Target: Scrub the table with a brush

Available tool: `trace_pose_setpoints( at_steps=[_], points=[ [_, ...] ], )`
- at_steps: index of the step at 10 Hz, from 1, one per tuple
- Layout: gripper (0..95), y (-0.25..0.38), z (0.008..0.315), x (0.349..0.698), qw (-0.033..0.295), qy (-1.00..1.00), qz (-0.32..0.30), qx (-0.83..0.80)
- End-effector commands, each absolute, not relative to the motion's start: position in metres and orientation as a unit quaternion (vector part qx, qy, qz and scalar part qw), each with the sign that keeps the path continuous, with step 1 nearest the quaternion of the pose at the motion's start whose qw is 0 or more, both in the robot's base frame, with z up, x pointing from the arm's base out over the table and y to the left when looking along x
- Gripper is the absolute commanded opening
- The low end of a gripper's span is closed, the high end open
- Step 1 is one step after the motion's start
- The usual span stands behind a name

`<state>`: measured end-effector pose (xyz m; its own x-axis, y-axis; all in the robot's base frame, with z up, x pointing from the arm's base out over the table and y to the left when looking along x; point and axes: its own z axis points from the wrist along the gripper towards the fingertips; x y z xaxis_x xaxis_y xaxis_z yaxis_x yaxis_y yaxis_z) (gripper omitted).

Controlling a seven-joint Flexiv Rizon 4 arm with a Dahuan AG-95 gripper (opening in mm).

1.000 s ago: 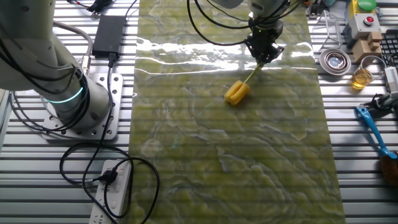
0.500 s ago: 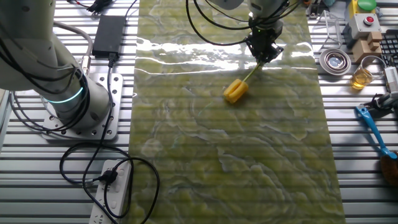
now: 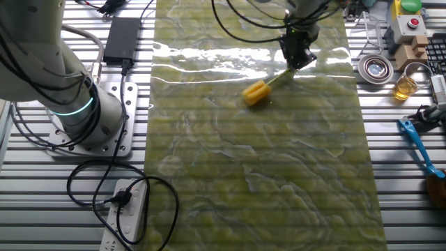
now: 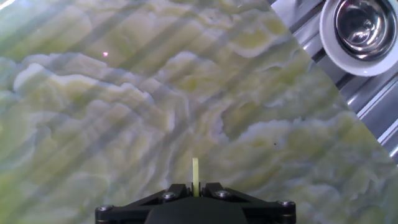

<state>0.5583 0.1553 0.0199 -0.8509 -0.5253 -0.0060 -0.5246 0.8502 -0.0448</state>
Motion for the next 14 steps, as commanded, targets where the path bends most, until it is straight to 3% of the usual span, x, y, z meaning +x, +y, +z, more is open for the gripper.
trace_pose_setpoints(
  at_steps=[1,6,14],
  points=[
    [0.0,0.16,0.02,0.558,-0.018,0.98,0.027,-0.194],
    [0.0,0.161,0.019,0.558,-0.008,0.973,0.021,-0.228],
    [0.0,0.144,0.024,0.56,0.008,0.913,-0.064,-0.402]
  ],
)
